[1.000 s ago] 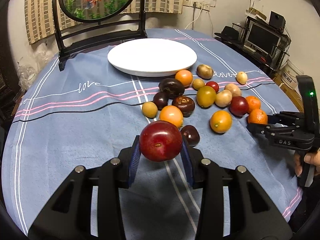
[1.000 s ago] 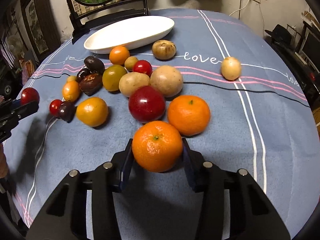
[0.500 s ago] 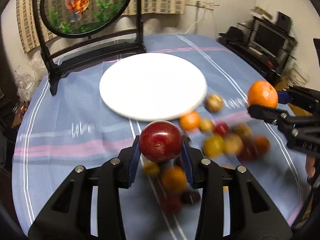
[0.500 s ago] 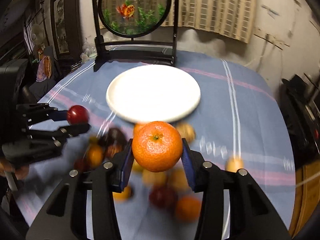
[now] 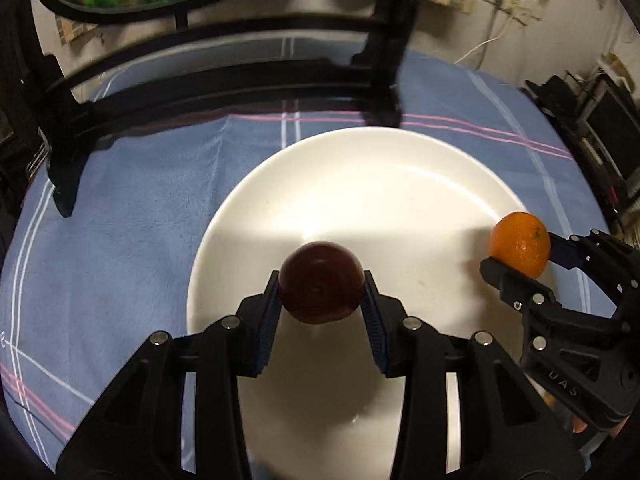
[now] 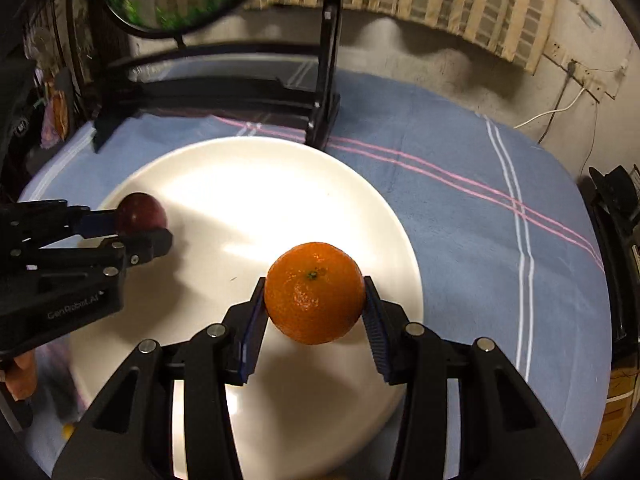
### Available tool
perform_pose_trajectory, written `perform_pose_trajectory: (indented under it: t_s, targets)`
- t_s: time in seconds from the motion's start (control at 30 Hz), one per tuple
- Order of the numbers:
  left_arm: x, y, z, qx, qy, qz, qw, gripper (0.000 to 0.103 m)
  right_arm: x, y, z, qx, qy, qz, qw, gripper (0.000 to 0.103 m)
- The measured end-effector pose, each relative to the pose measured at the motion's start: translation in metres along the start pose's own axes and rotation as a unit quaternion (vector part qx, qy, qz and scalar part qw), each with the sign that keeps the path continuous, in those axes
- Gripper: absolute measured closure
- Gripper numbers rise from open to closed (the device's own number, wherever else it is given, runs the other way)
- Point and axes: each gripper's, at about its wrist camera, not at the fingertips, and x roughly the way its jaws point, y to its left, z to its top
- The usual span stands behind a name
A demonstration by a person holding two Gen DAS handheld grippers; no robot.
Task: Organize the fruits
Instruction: 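Carry both fruits to the white plate and release them there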
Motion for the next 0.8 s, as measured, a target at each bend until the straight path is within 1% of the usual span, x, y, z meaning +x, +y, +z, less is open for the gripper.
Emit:
perform_pose_trajectory:
  t_s: [0.1, 0.13, 0.17, 0.2, 0.23, 0.27, 0.33, 0.4, 0.43, 0.47, 0.5, 0.57, 0.6, 0.67, 0.73, 0.8]
  targets:
    - [0.011, -0.002, -0.001, 0.004, 0.007, 0.006, 1.0, 0.063, 0.017, -0.004, 0.007, 0.013, 0.021, 0.004, 1.0, 0.057]
    - [0.01, -0.005, -0.001, 0.011, -0.003, 0.012, 0.9999, 0.059, 0.02, -0.005, 0.008, 0.02, 0.023, 0.004, 1.0, 0.054]
    - [0.008, -0.007, -0.001, 0.014, -0.01, 0.014, 0.9997, 0.034, 0.024, -0.005, 0.01, 0.022, 0.032, -0.005, 0.999, 0.04]
    - [0.002, -0.008, -0.002, 0.014, -0.024, 0.027, 0.9992, 0.026, 0.024, -0.003, 0.01, 0.018, 0.035, -0.019, 0.999, 0.039]
    - [-0.004, -0.009, -0.002, 0.014, -0.038, 0.032, 0.9987, 0.025, 0.019, 0.0, 0.009, 0.011, 0.023, -0.039, 0.999, 0.039]
    - [-0.008, -0.008, -0.001, 0.015, -0.041, 0.029, 0.9986, 0.025, 0.012, 0.002, 0.006, 0.008, 0.013, -0.037, 0.999, 0.039]
    - [-0.025, -0.007, -0.003, 0.011, -0.045, 0.016, 0.9988, 0.025, -0.003, -0.001, 0.003, 0.015, 0.0, -0.025, 1.0, 0.039]
    - [-0.046, -0.005, -0.008, 0.004, -0.056, 0.014, 0.9983, 0.025, -0.028, -0.006, -0.005, 0.028, -0.022, -0.015, 0.999, 0.039]
    - [-0.056, -0.005, -0.013, 0.002, -0.06, 0.011, 0.9982, 0.024, -0.043, -0.008, -0.012, 0.032, -0.032, -0.005, 0.999, 0.039]
    - [-0.067, -0.004, -0.019, 0.001, -0.062, 0.007, 0.998, 0.02, -0.055, -0.01, -0.019, 0.033, -0.04, 0.001, 0.999, 0.039]
    - [-0.079, -0.005, -0.028, 0.005, -0.066, 0.0, 0.9978, 0.016, -0.072, -0.011, -0.03, 0.033, -0.053, 0.002, 0.998, 0.039]
    - [-0.099, -0.008, -0.046, 0.015, -0.076, -0.01, 0.9969, 0.013, -0.1, -0.011, -0.053, 0.026, -0.068, 0.0, 0.997, 0.038]
    - [-0.111, -0.01, -0.06, 0.026, -0.081, -0.01, 0.9963, 0.011, -0.114, -0.011, -0.07, 0.024, -0.077, 0.004, 0.997, 0.038]
    - [-0.128, -0.014, -0.086, 0.043, -0.091, -0.01, 0.9949, 0.011, -0.137, -0.009, -0.103, 0.018, -0.079, 0.001, 0.997, 0.038]
    - [-0.141, -0.016, -0.12, 0.053, -0.095, -0.012, 0.9939, 0.011, -0.15, -0.008, -0.124, 0.02, -0.083, 0.004, 0.996, 0.038]
    - [-0.148, -0.018, -0.151, 0.06, -0.091, -0.025, 0.9937, 0.011, -0.167, -0.008, -0.159, 0.035, -0.083, 0.012, 0.996, 0.038]
